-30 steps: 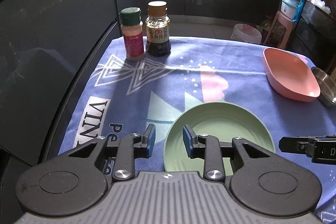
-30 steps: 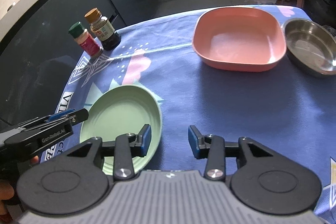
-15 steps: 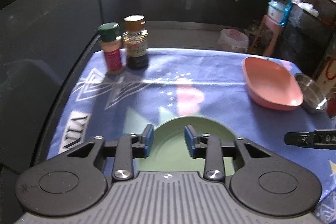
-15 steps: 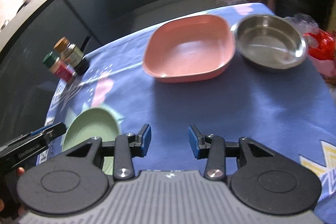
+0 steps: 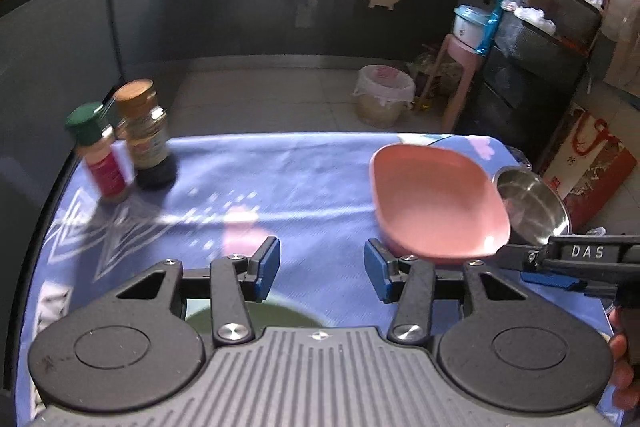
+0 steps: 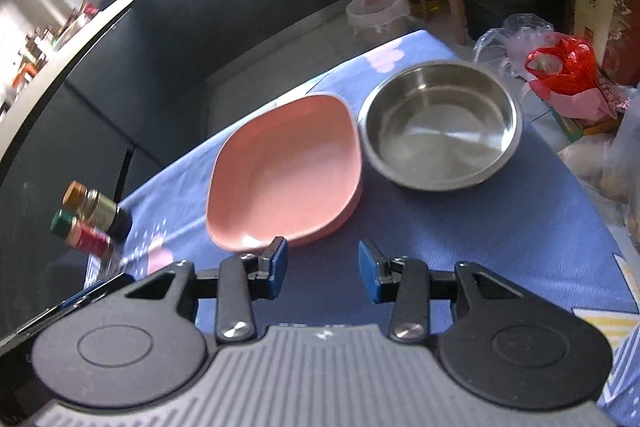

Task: Organize plates and bowls
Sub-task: 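Reach the left gripper to the pink rectangular dish rim and grasp it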

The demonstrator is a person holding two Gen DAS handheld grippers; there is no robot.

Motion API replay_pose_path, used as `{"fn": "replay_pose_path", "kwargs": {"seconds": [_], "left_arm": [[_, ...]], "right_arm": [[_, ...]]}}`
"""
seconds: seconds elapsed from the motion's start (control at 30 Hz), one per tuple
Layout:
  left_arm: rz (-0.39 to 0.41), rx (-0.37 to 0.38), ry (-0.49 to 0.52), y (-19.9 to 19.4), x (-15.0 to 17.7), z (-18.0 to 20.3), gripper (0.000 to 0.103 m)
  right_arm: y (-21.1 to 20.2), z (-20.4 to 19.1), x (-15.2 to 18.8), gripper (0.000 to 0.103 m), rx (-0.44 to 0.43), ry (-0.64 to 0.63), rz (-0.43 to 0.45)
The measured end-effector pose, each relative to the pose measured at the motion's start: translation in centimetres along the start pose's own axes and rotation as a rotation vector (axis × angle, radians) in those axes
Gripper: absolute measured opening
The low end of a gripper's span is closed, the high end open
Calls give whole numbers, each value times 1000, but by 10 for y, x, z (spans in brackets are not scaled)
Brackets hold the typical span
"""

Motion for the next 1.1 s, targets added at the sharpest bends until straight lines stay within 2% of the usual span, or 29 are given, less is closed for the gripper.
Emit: {"fn": "replay_pose_path", "kwargs": {"seconds": [0.2, 0.73, 0.9, 0.97, 1.1], "left_arm": [[-15, 46, 37, 27, -10, 23, 44], [-84, 16, 63, 72, -12, 38, 44], [-76, 5, 79, 77, -11, 40, 43], [-71, 4, 84, 77, -10, 42, 41], [-86, 23, 89, 82, -10, 44, 29]], "right_arm": [[8, 7, -8, 103, 3, 50, 26], [30, 8, -9, 103, 9, 76, -7], [33, 7, -9, 103, 10, 72, -12], [33, 6, -9, 103, 11, 70, -10], [34, 5, -8, 103, 8, 70, -7]]}}
Point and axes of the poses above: each gripper's, at about its wrist camera, not at the fingertips, and y roughly the way its jaws point, z to its right, x to its underside, the point moved 2 cm from there along y, roughly the way its jaws point, and after that the axes turned 9 degrees about -y, right-handed, at the moved point
